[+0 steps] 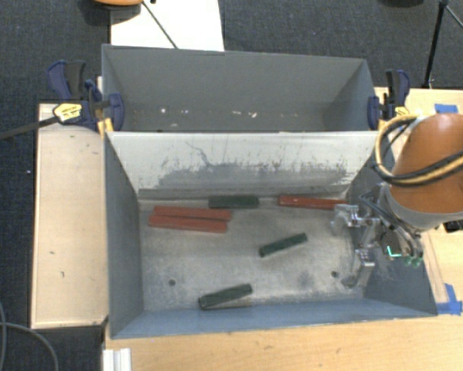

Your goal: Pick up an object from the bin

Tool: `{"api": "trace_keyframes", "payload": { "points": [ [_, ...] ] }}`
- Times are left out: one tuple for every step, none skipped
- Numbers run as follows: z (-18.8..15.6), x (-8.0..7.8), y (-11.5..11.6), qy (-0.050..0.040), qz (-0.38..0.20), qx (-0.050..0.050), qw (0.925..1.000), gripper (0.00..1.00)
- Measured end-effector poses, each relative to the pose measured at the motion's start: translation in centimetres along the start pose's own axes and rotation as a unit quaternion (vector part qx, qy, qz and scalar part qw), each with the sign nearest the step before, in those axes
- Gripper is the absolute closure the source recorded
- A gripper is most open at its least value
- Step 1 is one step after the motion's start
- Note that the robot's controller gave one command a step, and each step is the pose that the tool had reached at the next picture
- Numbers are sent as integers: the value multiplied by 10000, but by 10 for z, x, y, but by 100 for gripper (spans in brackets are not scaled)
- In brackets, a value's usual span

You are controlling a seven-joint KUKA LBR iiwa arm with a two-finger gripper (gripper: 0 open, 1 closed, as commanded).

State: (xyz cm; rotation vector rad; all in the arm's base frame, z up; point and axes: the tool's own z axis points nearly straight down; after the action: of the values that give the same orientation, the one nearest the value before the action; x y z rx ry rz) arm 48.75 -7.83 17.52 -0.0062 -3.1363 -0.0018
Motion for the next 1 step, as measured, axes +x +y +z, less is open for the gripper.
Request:
{"api": "trace_keyframes", "payload": {
  "points": [
    [-3, -2, 0, -37, -18, 8, 10000, 0]
  ]
}}
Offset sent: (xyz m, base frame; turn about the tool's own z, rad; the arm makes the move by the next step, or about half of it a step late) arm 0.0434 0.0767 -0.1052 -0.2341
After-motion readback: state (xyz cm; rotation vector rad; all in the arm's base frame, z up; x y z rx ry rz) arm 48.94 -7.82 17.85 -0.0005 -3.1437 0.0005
